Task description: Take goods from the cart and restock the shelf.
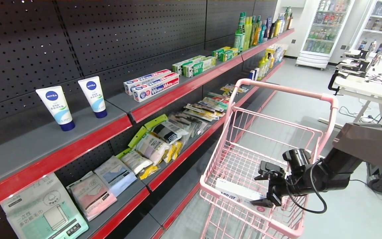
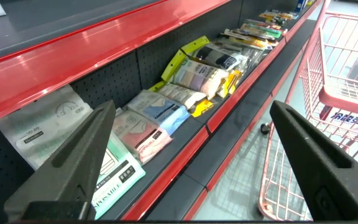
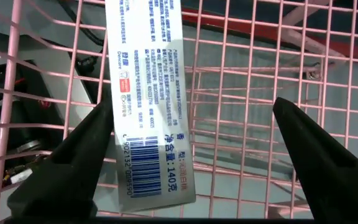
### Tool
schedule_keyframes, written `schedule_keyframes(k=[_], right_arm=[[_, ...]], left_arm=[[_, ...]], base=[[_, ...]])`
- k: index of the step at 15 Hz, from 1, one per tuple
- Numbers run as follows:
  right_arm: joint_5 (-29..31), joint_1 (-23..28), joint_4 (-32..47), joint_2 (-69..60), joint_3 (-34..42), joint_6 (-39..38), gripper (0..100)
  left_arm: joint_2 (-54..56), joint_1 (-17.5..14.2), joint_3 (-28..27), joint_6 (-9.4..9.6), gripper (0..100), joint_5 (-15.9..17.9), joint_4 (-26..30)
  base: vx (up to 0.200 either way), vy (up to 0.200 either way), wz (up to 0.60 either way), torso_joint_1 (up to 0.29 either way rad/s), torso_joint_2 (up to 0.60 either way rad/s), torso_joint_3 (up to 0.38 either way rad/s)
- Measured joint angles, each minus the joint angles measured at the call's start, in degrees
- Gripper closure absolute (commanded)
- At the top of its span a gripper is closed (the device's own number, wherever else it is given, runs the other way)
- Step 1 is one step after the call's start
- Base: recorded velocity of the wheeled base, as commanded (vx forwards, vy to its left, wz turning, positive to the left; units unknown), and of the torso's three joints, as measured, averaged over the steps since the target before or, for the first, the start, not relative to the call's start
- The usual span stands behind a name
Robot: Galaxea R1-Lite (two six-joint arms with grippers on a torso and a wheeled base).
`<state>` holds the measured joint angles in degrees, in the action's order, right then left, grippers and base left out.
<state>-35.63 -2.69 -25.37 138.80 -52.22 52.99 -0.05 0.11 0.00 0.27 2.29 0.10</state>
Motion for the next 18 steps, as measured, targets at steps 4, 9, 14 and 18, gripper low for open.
schedule_keyframes(k=[4, 9, 14, 18], right_arm=[[0.3, -0.8, -0.1, 1.2, -1.4, -0.1, 0], [1.9, -1.1, 0.0, 1.9, -2.3, -0.3, 0], [4.2, -1.7, 0.0, 2.0, -2.4, -0.1, 0], [5.8, -2.3, 0.9, 2.0, -2.6, 0.1, 0]], left_arm=[[0.0, 0.0, 0.0, -0.02, 0, 0.0, 0.0], [0.0, 0.0, 0.0, 0.0, 0, 0.0, 0.0], [0.0, 0.0, 0.0, -0.02, 0, 0.0, 0.0], [0.0, 0.0, 0.0, -0.02, 0, 0.0, 0.0]], base=[[0.0, 0.0, 0.0, 0.0, 0.0, 0.0], [0.0, 0.0, 0.0, 0.0, 0.0, 0.0], [0.0, 0.0, 0.0, 0.0, 0.0, 0.0], [0.0, 0.0, 0.0, 0.0, 0.0, 0.0]])
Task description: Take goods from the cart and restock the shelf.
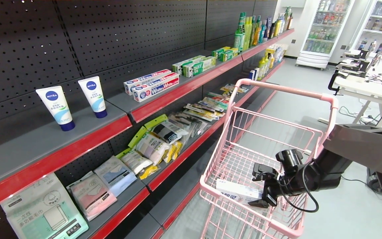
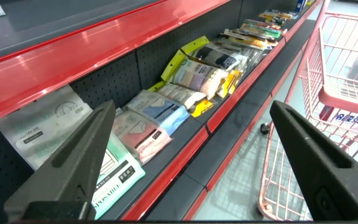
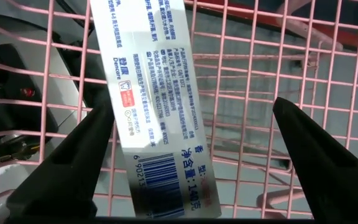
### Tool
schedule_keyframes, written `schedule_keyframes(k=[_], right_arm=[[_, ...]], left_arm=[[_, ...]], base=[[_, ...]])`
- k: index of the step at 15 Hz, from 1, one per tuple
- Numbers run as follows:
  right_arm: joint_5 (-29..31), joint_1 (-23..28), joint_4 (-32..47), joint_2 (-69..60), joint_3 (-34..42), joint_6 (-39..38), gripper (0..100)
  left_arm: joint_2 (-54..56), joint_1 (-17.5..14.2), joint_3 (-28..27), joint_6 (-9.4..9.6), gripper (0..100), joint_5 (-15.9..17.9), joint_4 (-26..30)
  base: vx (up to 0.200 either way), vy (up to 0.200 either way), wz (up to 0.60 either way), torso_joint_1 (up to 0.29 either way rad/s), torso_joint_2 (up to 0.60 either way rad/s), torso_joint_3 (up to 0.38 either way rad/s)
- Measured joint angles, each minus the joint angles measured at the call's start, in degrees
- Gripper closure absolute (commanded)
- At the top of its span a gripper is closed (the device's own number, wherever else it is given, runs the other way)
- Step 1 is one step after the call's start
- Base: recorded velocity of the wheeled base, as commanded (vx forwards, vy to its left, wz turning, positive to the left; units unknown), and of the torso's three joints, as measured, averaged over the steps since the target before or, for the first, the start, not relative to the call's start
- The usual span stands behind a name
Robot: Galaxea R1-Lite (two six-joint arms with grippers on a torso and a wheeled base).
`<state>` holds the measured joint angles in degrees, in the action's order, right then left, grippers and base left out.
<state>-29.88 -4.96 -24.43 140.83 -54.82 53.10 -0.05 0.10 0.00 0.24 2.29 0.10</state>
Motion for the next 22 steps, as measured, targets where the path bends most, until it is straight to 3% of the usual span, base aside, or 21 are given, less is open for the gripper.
schedule_keyframes(k=[9, 10, 22], right_arm=[[0.8, -0.6, 0.3, 0.0, -0.1, 1.1, 0], [0.8, -0.6, 0.3, 0.0, -0.1, 1.2, 100], [0.8, 1.2, 1.5, -1.4, 0.8, -1.6, 100]], left_arm=[[0.0, 0.0, 0.0, 0.02, 0, 0.0, 0.0], [0.0, 0.0, 0.0, 0.02, 0, 0.0, 0.0], [0.0, 0.0, 0.0, 0.02, 0, 0.0, 0.0]], base=[[0.0, 0.0, 0.0, 0.0, 0.0, 0.0], [0.0, 0.0, 0.0, 0.0, 0.0, 0.0], [0.0, 0.0, 0.0, 0.0, 0.0, 0.0]])
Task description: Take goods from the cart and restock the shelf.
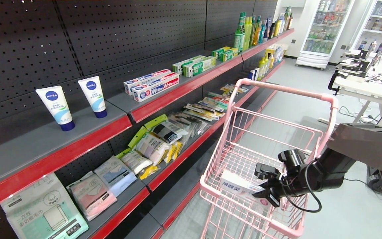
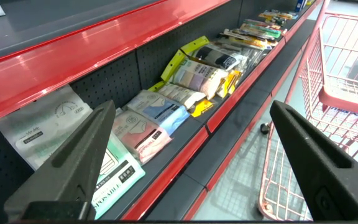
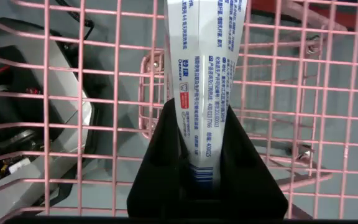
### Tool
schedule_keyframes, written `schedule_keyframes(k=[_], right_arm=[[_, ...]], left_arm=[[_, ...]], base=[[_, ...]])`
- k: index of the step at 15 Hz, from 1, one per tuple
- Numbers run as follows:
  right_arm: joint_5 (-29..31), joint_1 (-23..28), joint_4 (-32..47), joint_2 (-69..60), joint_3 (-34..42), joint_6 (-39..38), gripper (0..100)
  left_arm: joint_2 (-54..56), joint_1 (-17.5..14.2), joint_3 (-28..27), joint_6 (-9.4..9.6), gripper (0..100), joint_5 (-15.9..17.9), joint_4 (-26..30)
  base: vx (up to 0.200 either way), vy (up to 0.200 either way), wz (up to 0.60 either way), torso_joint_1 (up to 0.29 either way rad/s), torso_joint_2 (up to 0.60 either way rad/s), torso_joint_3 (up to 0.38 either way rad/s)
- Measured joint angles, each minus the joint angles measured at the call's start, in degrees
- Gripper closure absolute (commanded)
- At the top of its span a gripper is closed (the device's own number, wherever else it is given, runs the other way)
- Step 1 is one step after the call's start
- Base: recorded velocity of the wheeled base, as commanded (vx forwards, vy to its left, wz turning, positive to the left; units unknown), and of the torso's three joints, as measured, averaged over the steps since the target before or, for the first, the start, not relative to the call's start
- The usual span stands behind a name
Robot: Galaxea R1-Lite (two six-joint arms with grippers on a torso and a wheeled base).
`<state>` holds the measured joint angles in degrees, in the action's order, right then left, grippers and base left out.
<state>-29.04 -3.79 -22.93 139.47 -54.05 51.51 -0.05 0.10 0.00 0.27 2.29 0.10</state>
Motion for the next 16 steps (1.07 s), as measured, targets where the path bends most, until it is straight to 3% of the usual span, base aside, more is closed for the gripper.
schedule_keyframes(k=[9, 13, 16], right_arm=[[5.5, 3.9, -0.3, -10.9, -1.4, -15.5, 100], [13.2, 4.1, -0.3, -20.5, -0.8, -28.8, 100], [21.1, 3.4, -0.2, -30.2, 1.8, -33.4, 100]], left_arm=[[0.0, 0.0, 0.0, 0.0, 0, 0.0, 0.0], [0.0, 0.0, 0.0, 0.0, 0, 0.0, 0.0], [0.0, 0.0, 0.0, -0.02, 0, 0.0, 0.0]], base=[[0.0, 0.0, 0.0, 0.0, 0.0, 0.0], [0.0, 0.0, 0.0, 0.0, 0.0, 0.0], [0.0, 0.0, 0.0, 0.0, 0.0, 0.0]])
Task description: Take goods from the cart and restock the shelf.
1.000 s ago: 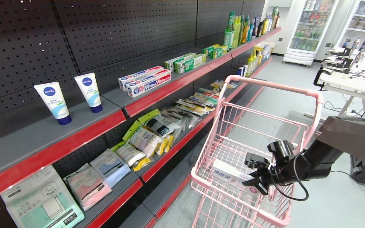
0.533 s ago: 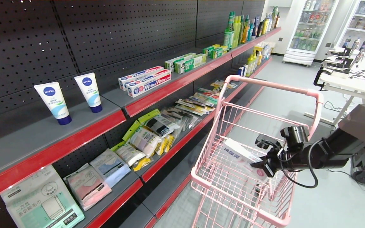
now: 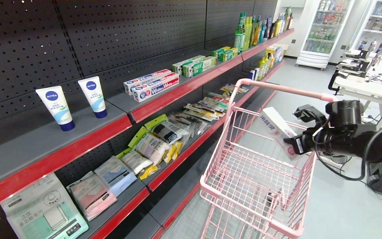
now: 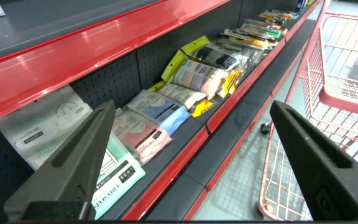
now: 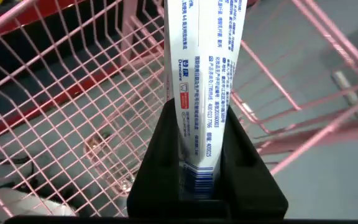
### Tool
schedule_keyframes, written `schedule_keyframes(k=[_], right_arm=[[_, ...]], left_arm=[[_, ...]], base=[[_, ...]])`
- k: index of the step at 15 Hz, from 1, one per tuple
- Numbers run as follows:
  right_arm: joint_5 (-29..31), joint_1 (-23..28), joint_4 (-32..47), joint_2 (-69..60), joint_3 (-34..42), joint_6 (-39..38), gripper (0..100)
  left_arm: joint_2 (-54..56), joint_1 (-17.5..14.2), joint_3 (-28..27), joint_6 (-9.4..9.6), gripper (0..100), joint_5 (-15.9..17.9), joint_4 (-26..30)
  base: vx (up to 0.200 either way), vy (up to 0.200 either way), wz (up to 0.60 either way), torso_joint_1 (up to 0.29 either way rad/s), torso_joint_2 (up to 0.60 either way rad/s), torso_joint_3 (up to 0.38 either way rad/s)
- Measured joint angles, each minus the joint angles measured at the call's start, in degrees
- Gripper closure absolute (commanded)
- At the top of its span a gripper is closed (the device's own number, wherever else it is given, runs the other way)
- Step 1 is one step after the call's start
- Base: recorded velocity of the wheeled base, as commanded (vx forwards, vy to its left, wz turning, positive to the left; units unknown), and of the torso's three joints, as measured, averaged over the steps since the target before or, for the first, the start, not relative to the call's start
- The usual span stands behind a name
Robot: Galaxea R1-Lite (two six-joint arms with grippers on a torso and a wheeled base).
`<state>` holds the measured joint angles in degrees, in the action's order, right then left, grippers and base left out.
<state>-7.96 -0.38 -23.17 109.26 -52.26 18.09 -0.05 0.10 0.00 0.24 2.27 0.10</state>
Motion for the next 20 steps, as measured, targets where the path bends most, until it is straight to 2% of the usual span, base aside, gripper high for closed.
schedule_keyframes(k=[2, 5, 13, 20], right_arm=[[5.4, -0.8, 0.1, -6.9, 3.8, -1.0, 100], [8.5, -2.5, 0.3, -17.3, 9.2, -1.5, 100], [7.7, -3.9, 1.6, -44.3, 20.3, -1.7, 100], [9.4, -3.7, 1.3, -53.2, 24.6, -0.8, 100]], left_arm=[[0.0, 0.0, 0.0, 0.02, 0, 0.0, 0.0], [0.0, 0.0, 0.0, 0.02, 0, 0.0, 0.0], [0.0, 0.0, 0.0, 0.02, 0, 0.0, 0.0], [0.0, 0.0, 0.0, 0.0, 0, 0.0, 0.0]], base=[[0.0, 0.0, 0.0, 0.0, 0.0, 0.0], [0.0, 0.0, 0.0, 0.0, 0.0, 0.0], [0.0, 0.0, 0.0, 0.0, 0.0, 0.0], [0.0, 0.0, 0.0, 0.0, 0.0, 0.0]])
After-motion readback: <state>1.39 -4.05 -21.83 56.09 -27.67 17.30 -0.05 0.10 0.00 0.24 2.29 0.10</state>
